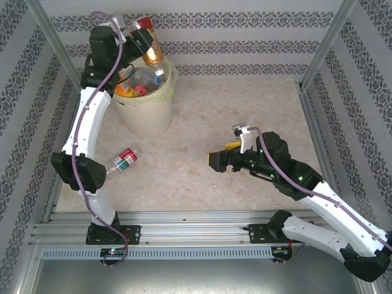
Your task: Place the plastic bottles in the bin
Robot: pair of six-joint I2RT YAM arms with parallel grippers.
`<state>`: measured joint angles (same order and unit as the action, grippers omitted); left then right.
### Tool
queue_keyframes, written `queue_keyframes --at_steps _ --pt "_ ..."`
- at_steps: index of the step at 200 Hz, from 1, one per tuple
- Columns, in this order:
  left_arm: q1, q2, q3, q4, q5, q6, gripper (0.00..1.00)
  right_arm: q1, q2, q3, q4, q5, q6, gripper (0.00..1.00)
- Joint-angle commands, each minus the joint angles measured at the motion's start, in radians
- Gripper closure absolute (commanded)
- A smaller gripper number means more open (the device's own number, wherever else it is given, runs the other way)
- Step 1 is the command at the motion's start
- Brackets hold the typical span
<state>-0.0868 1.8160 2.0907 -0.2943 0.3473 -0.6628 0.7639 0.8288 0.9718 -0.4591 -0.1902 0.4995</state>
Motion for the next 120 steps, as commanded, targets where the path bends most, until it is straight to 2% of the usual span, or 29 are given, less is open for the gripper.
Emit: queue_keyframes --at_steps 1,68,120 --pt "0.032 -0.018 -0.002 0.027 -0.078 0.056 0.43 0.009 -0.011 0.010 0.007 0.022 0.008 0.02" --pt "0.091 0.001 -0.011 -0.117 -0.146 0.135 0.42 0.009 0.004 0.015 0.002 0.020 0.007 0.03" --pt "0.093 0.027 -0.031 -0.186 -0.152 0.097 0.41 0.009 0.013 0.023 -0.004 0.015 0.012 0.02"
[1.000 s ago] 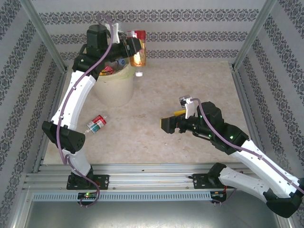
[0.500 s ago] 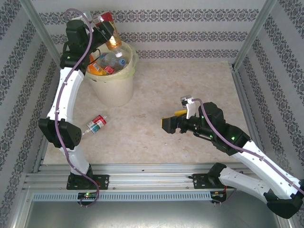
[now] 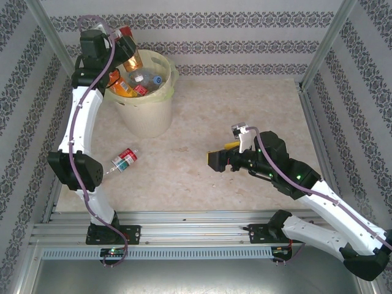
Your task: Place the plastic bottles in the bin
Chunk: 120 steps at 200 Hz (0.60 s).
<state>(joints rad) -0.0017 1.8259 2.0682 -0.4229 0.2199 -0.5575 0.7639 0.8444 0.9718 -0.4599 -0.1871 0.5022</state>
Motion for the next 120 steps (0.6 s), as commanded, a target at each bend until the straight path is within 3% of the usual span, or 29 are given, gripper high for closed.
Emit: queue_keyframes --at_steps 1,47,82,120 --pt "0.008 0.018 -0.008 -0.059 -0.025 -0.012 0.41 0.008 -0.002 0.022 -0.003 0.012 0.010 0.02" --pt "0.009 0.037 0.008 -0.118 -0.004 -0.071 0.35 0.009 0.003 0.026 -0.008 0.011 0.007 0.02" --pt "0.009 0.032 0.029 -0.133 -0.006 -0.056 0.16 0.008 0.008 0.026 -0.012 0.012 0.004 0.03" --pt "0.008 0.029 0.116 -0.179 -0.021 -0.013 0.08 0.008 0.010 0.019 -0.009 0.014 0.004 0.02"
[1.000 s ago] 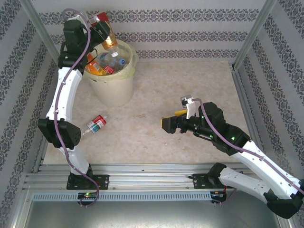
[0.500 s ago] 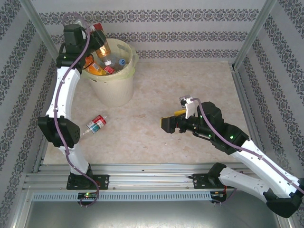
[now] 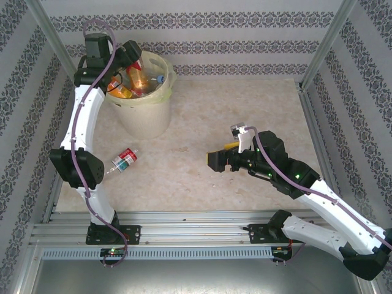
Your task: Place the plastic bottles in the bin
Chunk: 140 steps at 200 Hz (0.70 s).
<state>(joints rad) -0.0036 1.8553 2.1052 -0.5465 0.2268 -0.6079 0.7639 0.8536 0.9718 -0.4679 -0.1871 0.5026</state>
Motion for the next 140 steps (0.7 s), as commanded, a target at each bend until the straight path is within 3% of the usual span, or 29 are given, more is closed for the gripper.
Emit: queue_keyframes --at_steps 1,41,78,140 --pt "0.010 -0.001 0.082 -0.058 -0.029 0.038 0.08 0.009 0.001 0.019 0.000 0.014 0.004 0.02" --pt "0.010 -0.034 0.153 -0.124 -0.072 0.131 0.06 0.008 0.001 0.001 0.015 0.011 0.010 0.02" --pt "0.010 -0.078 0.208 -0.262 -0.093 0.217 0.16 0.008 0.005 -0.006 0.027 0.004 0.014 0.02" --pt "0.014 -0.183 0.057 -0.381 -0.150 0.255 0.26 0.009 0.012 -0.006 0.040 -0.009 0.021 0.02"
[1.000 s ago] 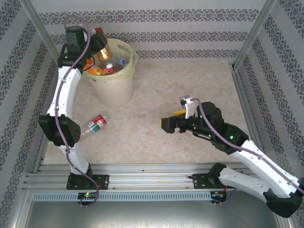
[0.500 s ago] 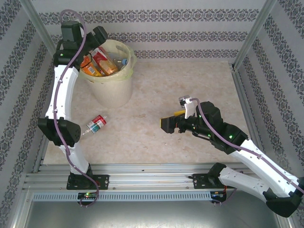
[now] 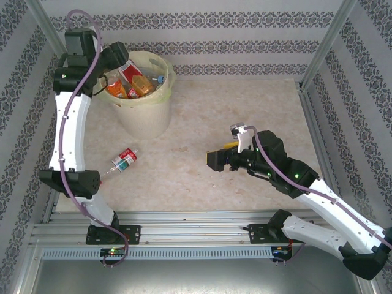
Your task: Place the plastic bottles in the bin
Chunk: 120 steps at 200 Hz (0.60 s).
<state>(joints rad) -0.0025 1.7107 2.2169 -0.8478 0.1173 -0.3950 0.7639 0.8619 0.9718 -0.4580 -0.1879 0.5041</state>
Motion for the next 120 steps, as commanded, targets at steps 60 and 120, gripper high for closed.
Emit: queue_keyframes --at_steps 60,120 --pt "0.013 -0.112 -0.232 -0.004 0.029 0.031 0.25 0.008 -0.015 -0.013 0.021 -0.004 0.026 0.02" --pt "0.009 -0.385 -0.568 0.055 0.127 0.279 0.11 0.009 -0.009 -0.021 0.023 -0.031 0.020 0.02"
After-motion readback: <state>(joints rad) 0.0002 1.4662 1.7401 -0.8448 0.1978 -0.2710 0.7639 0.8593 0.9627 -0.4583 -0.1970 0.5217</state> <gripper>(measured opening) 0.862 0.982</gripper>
